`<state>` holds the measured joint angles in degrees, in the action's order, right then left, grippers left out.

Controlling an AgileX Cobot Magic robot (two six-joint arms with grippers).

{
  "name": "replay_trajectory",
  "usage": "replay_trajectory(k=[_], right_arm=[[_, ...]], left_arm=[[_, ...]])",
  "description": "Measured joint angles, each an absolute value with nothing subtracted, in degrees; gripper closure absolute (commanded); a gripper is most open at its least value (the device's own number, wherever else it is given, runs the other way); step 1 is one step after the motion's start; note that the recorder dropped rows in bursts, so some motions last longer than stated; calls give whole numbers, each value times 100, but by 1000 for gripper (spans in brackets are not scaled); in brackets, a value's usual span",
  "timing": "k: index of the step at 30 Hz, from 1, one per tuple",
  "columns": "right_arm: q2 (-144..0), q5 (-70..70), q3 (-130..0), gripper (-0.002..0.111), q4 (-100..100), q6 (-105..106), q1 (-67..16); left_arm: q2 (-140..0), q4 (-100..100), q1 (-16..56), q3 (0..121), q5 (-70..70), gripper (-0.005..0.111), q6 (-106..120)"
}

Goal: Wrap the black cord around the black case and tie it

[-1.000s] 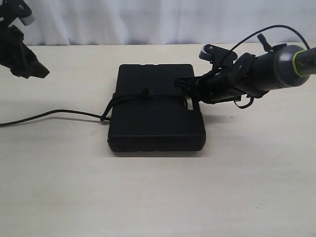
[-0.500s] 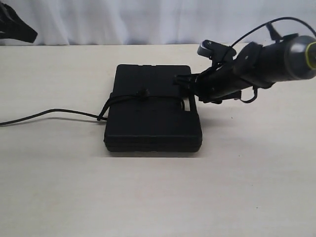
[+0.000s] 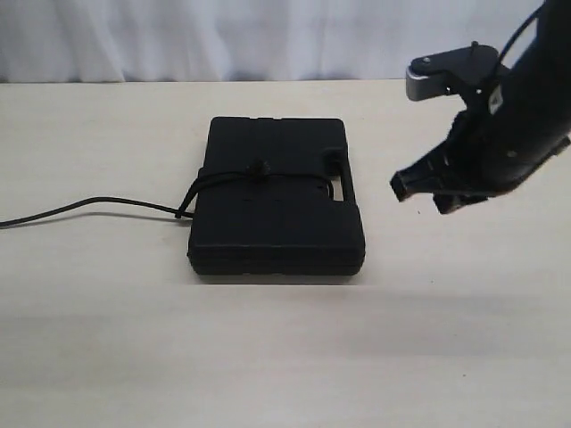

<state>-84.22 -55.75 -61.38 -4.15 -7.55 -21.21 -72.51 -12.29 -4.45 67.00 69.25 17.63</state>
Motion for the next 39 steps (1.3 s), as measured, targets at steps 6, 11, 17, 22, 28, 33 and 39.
replay_trajectory(k=[6, 11, 17, 22, 28, 33, 39], right_arm=[[-6710, -5166, -4883, 104, -458, -910, -2495], [-4949, -3804, -3856, 104, -486, -921, -2758], [-3270, -1854, -2545, 104, -1206, -719, -2769], [-2189, -1474, -1615, 104, -1226, -692, -2769], [-1539, -1439, -1420, 104, -1226, -692, -2769], [-1500, -1405, -1358, 104, -1226, -692, -2756], [-732, -1393, -647, 104, -342, -692, -1878]], left_arm=[[-5234, -1395, 331, 5374, 5766, 107, 2002], [-3471, -1829, 531, 4406, 4170, 107, 2588], [-2543, -2639, 532, 3181, 1790, 107, 2967], [-2544, -2845, 532, 2772, 1551, 107, 3004], [-2544, -2867, 532, 2760, 1584, 107, 3004], [-2544, -2866, 532, 2760, 1594, 107, 3004], [-2129, -751, 725, 2106, 1535, 107, 3004]])
